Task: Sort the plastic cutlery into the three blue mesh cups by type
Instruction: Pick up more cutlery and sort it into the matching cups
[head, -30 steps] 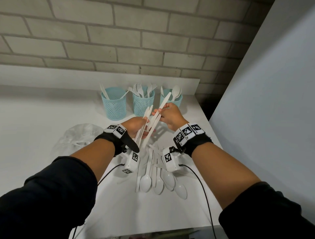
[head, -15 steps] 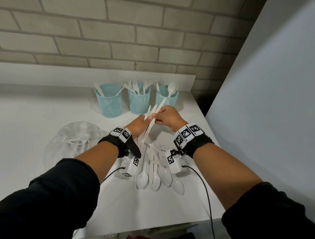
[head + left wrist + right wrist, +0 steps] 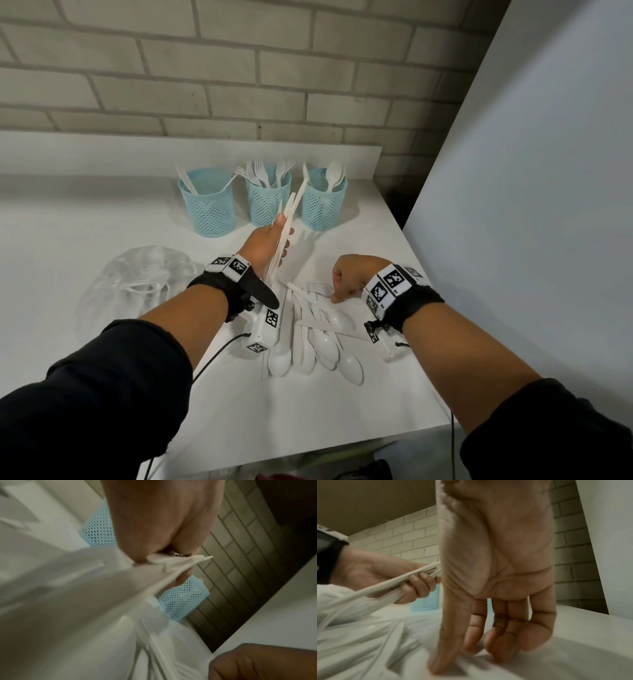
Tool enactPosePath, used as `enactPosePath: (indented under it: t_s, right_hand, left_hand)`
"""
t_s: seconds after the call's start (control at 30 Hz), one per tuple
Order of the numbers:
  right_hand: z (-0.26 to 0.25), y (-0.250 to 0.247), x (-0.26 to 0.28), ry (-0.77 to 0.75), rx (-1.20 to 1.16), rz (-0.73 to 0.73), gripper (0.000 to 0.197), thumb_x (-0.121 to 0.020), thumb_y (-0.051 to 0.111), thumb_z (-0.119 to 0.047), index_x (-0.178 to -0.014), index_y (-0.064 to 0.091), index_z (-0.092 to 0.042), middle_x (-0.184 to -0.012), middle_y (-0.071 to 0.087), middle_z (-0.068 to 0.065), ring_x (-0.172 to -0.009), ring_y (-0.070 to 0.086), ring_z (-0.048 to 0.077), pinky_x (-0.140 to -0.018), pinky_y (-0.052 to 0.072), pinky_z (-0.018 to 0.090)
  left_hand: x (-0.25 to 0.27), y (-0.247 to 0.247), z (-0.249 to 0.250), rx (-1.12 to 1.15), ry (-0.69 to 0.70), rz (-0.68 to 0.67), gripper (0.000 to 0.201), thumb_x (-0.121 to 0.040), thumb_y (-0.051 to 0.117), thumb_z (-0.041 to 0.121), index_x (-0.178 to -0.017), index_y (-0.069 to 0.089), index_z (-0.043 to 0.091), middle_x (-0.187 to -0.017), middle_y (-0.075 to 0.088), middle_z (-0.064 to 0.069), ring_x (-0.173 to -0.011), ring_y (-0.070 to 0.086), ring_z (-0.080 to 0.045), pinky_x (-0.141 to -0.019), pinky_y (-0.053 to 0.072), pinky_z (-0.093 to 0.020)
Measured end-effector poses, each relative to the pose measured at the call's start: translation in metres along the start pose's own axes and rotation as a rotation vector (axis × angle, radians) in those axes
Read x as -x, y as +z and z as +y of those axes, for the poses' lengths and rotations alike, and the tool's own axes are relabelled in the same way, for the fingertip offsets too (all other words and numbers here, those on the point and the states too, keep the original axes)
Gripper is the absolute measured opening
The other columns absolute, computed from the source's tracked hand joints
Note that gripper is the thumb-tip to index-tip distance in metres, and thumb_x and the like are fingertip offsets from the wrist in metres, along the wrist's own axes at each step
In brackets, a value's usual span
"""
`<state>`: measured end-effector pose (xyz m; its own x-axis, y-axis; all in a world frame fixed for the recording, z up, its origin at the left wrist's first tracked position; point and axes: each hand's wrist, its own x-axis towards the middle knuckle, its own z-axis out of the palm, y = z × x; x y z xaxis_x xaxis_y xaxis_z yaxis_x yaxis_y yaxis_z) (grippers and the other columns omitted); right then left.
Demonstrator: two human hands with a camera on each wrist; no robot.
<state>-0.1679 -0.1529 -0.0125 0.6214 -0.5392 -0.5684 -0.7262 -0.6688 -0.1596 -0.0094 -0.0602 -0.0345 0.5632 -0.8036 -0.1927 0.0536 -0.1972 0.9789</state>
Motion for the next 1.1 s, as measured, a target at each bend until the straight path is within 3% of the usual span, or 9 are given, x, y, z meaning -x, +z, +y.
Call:
enactPosePath:
  t_s: [0.2, 0.3, 0.4, 0.47, 0.57, 0.7, 0.77, 0.87, 1.1]
  right_hand:
    - [-0.01, -0.002, -0.009, -0.028, -0.152, 0.172, 0.021, -0.089, 0.051, -0.017, -0.07, 0.053, -0.01, -0.083, 0.063, 0.009, -0.074, 0.058, 0.023, -0.068, 0.045, 0.029]
    - [-0.023, -0.003, -0.007, -0.071, -0.613, 0.145, 0.014, -0.096, 0.038, -0.015, -0.084, 0.043, -0.01, -0.08, 0.06, 0.012, -0.063, 0.057, 0.022, -0.062, 0.048, 0.031]
    - [-0.041, -0.004, -0.007, -0.154, -0.864, 0.217, 0.01, -0.098, 0.038, -0.02, -0.099, 0.037, -0.01, -0.075, 0.049, 0.007, -0.054, 0.044, 0.015, -0.047, 0.037, 0.023]
    - [-0.05, -0.003, -0.014, -0.19, -0.86, 0.211, 0.018, -0.096, 0.047, -0.027, -0.102, 0.039, -0.012, -0.077, 0.049, 0.004, -0.055, 0.041, 0.013, -0.045, 0.035, 0.022]
    - [-0.059, 0.001, -0.02, -0.225, -0.759, 0.14, 0.017, -0.086, 0.063, -0.02, -0.095, 0.048, -0.016, -0.083, 0.054, 0.0, -0.069, 0.054, 0.015, -0.055, 0.047, 0.023]
    - [-0.062, 0.007, -0.026, -0.252, -0.572, 0.076, 0.022, -0.079, 0.067, -0.011, -0.097, 0.062, -0.001, -0.087, 0.064, 0.01, -0.075, 0.058, 0.022, -0.068, 0.048, 0.031]
    - [-0.061, 0.008, -0.027, -0.228, -0.573, -0.015, 0.017, -0.074, 0.073, -0.008, -0.087, 0.063, -0.008, -0.088, 0.066, 0.007, -0.077, 0.063, 0.021, -0.073, 0.053, 0.032]
    - [-0.062, 0.007, -0.025, -0.238, -0.439, -0.125, 0.031, -0.066, 0.081, -0.016, -0.081, 0.054, -0.021, -0.091, 0.062, -0.001, -0.086, 0.061, 0.019, -0.084, 0.054, 0.035]
    - [-0.065, 0.008, -0.022, -0.322, -0.204, -0.109, 0.027, -0.067, 0.081, -0.017, -0.087, 0.064, -0.011, -0.088, 0.07, 0.007, -0.088, 0.068, 0.026, -0.091, 0.053, 0.043]
  left_hand:
    - [-0.002, -0.008, -0.004, 0.161, -0.074, 0.011, 0.049, -0.092, 0.04, 0.056, -0.09, 0.058, 0.01, -0.059, 0.043, 0.003, -0.043, 0.042, -0.008, -0.047, 0.037, -0.018]
    - [-0.001, -0.013, -0.005, 0.395, -0.165, 0.007, 0.04, -0.093, 0.042, 0.052, -0.082, 0.049, 0.014, -0.048, 0.038, 0.007, -0.036, 0.036, -0.003, -0.038, 0.033, -0.012]
    - [0.001, -0.015, -0.006, 0.494, -0.214, 0.001, 0.036, -0.094, 0.042, 0.048, -0.081, 0.048, 0.015, -0.041, 0.041, 0.009, -0.033, 0.04, -0.002, -0.038, 0.038, -0.01]
    - [0.005, -0.017, -0.005, 0.527, -0.214, -0.001, 0.03, -0.097, 0.041, 0.041, -0.083, 0.047, 0.014, -0.042, 0.043, 0.007, -0.035, 0.043, -0.003, -0.039, 0.041, -0.011]
    - [0.009, -0.023, -0.005, 0.575, -0.231, -0.018, 0.021, -0.1, 0.039, 0.027, -0.086, 0.047, 0.013, -0.053, 0.044, 0.001, -0.041, 0.047, -0.008, -0.042, 0.043, -0.014]
    - [0.014, -0.035, -0.005, 0.599, -0.237, -0.037, 0.016, -0.102, 0.036, 0.019, -0.089, 0.046, 0.016, -0.063, 0.045, 0.001, -0.045, 0.053, -0.009, -0.046, 0.044, -0.016]
    - [0.019, -0.039, -0.003, 0.577, -0.221, -0.054, 0.015, -0.102, 0.035, 0.018, -0.09, 0.045, 0.018, -0.068, 0.042, 0.001, -0.052, 0.052, -0.008, -0.048, 0.043, -0.017]
    - [0.024, -0.044, 0.0, 0.546, -0.208, -0.054, 0.016, -0.102, 0.034, 0.018, -0.091, 0.045, 0.02, -0.07, 0.04, 0.002, -0.061, 0.045, -0.009, -0.052, 0.039, -0.02]
    - [0.029, -0.044, 0.0, 0.436, -0.208, 0.006, 0.013, -0.103, 0.031, 0.025, -0.104, 0.042, 0.018, -0.07, 0.039, 0.0, -0.059, 0.042, -0.01, -0.049, 0.038, -0.019]
